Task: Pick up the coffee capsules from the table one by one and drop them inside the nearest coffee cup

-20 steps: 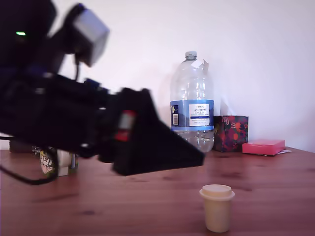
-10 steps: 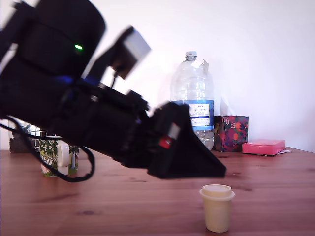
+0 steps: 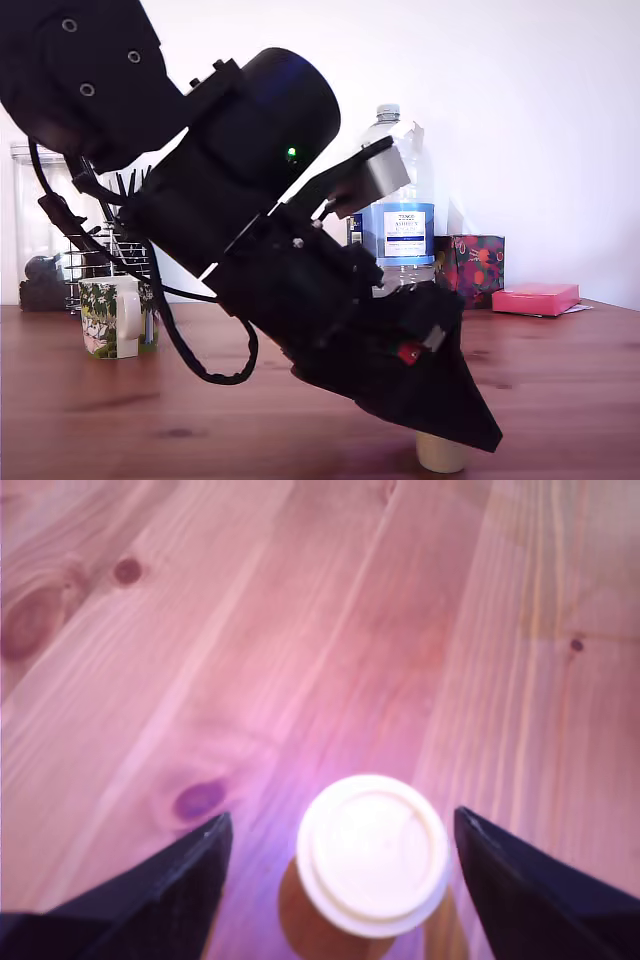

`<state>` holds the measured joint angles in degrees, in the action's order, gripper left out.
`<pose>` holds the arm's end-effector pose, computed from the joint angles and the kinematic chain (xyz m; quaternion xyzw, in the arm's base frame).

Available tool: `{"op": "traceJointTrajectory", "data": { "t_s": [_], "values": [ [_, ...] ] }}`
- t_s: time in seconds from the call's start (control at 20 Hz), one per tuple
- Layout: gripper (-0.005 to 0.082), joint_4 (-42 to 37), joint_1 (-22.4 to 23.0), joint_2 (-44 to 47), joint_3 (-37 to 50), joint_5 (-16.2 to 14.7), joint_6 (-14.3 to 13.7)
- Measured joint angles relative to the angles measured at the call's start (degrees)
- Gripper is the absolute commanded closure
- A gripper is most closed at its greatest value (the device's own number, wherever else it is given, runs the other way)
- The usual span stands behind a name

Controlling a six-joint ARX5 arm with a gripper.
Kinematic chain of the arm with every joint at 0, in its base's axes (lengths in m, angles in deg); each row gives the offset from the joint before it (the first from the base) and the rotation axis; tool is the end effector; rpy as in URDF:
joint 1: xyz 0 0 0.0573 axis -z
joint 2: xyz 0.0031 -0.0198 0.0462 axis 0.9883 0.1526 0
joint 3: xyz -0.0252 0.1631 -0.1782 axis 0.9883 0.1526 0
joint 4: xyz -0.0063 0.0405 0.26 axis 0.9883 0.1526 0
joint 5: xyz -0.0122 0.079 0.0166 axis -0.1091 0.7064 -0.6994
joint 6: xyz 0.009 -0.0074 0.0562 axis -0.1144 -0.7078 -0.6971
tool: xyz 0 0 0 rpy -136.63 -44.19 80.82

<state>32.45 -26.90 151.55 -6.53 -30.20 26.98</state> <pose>0.1879 -0.2797 0.0802 0.1402 0.3308 -0.5559 0.7496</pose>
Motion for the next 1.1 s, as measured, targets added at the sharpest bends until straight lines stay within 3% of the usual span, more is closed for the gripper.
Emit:
{"op": "traceJointTrajectory", "data": {
  "t_s": [0.2, 0.3, 0.9, 1.1],
  "values": [
    [0.0430, 0.20, 0.39, 0.00, 0.00, -0.02, -0.39],
    [0.0497, 0.20, 0.39, 0.00, 0.00, 0.00, -0.42],
    [0.0502, -3.54, -0.39, -0.15, 0.00, -0.02, -0.44],
    [0.0502, -2.86, -2.93, -5.99, 0.00, -0.02, -0.44]
  ]
}}
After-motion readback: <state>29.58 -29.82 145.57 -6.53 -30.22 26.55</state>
